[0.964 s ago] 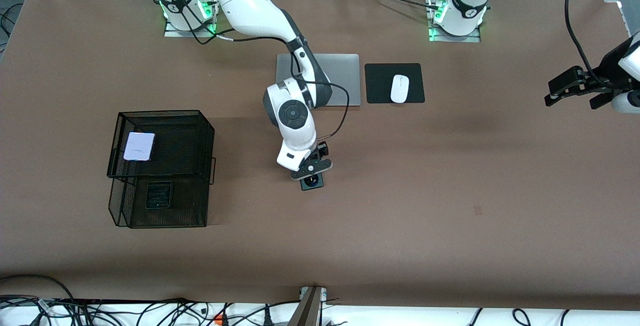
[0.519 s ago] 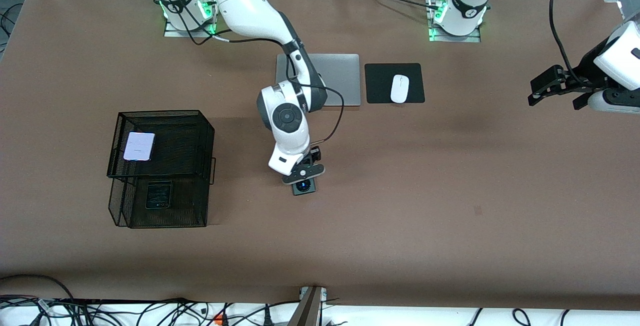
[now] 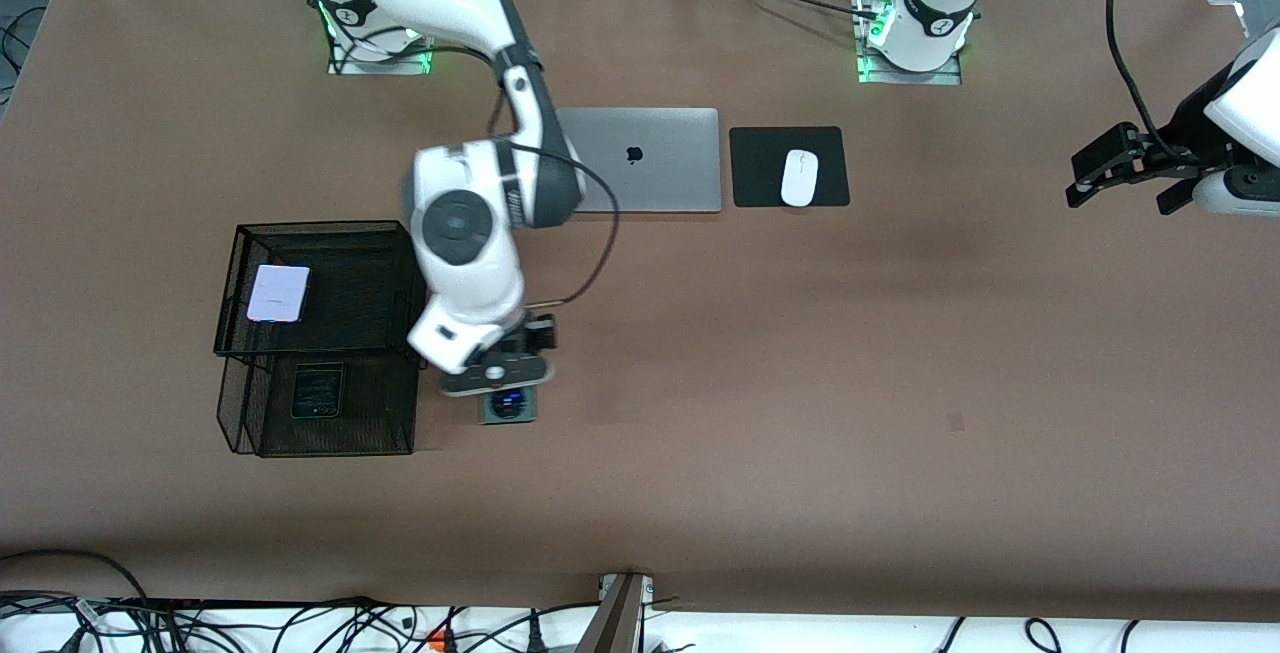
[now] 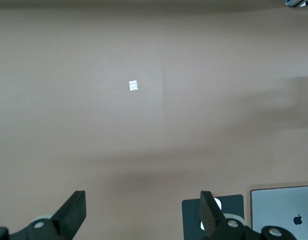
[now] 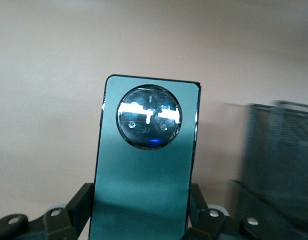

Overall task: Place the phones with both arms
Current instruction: 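Lower the green phone into the basket with the right gripper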

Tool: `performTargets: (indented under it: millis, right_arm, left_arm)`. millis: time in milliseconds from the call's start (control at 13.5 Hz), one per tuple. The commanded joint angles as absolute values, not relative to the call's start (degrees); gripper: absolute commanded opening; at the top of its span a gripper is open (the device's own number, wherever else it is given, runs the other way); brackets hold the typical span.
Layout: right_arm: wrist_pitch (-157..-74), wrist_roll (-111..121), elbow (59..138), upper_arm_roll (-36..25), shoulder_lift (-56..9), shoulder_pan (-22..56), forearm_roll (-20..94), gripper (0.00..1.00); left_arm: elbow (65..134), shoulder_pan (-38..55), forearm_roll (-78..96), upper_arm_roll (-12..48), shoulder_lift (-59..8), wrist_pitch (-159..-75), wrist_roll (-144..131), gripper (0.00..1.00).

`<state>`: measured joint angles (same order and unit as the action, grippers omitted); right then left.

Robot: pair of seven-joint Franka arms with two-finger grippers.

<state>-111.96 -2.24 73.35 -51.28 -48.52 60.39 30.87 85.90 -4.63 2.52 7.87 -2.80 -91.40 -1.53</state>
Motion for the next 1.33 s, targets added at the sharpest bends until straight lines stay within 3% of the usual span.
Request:
performTargets:
  millis: [0, 148, 445, 816, 1261]
  right_arm:
    - [-103.3, 2.36, 76.46, -58.5, -43.6, 61.0, 30.59, 0.01]
    - [-99.25, 6.13, 80.3, -63.26, -40.62, 61.08, 30.59, 0.0]
    - [-100.63, 11.69, 95.51, -68.1, -32.53, 64.41, 30.67, 0.0]
    - [-111.51, 11.51, 112.39, -79.27, -32.34, 81.98, 31.2, 0.0]
    - [-115.66, 12.39, 115.75, -78.66, -32.87, 81.48, 32.16, 0.0]
  left_arm:
    - [87.19, -5.27, 3.43, 8.0, -1.41, -91.4, -1.5, 1.0]
    - [85.79, -5.1, 3.43, 8.0, -2.28, -91.67, -1.67, 1.0]
    - [85.96, -5.1, 2.99, 8.52, -2.29, -91.14, -1.58, 1.0]
    - [85.78, -4.66, 2.64, 8.88, -2.29, -91.49, -2.19, 1.0]
    - [85.78, -4.83, 3.25, 8.61, -2.64, -92.55, -4.31, 1.0]
